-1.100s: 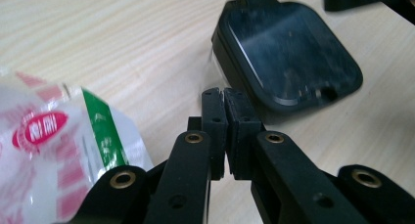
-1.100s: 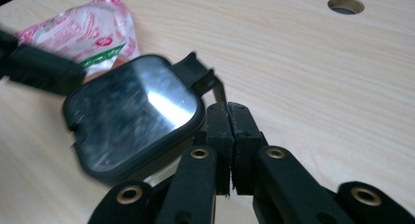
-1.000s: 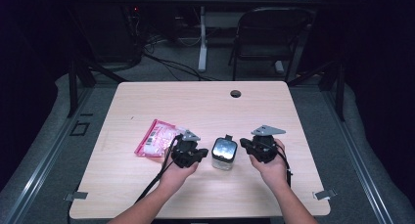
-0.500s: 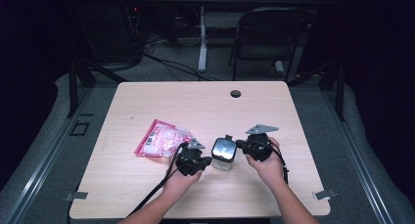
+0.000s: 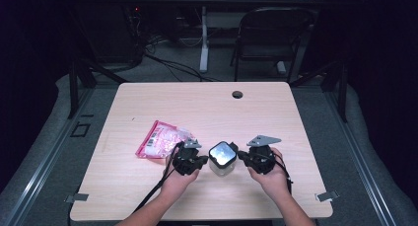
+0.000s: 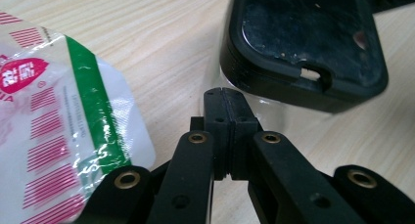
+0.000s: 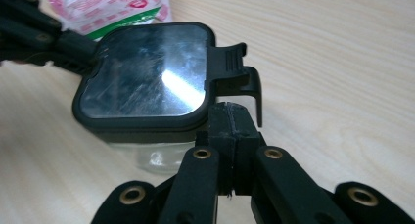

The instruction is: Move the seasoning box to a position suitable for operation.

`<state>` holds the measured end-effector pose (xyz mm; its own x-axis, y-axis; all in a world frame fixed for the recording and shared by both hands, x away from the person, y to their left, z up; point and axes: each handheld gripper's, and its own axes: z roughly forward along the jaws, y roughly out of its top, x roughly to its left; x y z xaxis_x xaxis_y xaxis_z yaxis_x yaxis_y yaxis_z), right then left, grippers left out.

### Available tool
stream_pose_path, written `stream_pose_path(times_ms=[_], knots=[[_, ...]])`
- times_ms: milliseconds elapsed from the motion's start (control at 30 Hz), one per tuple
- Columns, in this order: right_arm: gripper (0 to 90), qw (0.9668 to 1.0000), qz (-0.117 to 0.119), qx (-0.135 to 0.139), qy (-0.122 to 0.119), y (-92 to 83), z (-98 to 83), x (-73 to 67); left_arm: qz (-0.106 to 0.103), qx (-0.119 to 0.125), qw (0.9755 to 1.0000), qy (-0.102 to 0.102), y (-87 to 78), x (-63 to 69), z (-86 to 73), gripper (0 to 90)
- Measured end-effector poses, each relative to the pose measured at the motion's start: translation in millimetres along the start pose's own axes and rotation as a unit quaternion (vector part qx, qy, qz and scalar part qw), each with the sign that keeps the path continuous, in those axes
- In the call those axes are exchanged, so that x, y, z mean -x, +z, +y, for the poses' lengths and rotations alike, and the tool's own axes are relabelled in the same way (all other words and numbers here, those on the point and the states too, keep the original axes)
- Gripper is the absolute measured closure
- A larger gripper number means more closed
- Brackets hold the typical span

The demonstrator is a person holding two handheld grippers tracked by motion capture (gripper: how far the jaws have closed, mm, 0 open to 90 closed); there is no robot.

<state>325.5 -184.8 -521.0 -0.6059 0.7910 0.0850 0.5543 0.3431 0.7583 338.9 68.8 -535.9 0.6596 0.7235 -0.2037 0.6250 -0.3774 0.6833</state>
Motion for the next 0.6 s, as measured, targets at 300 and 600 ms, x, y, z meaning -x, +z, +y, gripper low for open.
stream_pose_path(times_ms=[300,600], knots=[[90.0,0.9994,0.035,0.001,-0.008,-6.3,-7.9,-34.4,0.001,0.003,1.0000,0.006,-8.7,-8.3,-4.7,89.2],[88.2,0.9990,0.024,-0.013,-0.035,-1.9,-11.1,-50.2,-0.009,0.003,0.9999,0.007,-15.9,-11.0,-10.5,88.6]])
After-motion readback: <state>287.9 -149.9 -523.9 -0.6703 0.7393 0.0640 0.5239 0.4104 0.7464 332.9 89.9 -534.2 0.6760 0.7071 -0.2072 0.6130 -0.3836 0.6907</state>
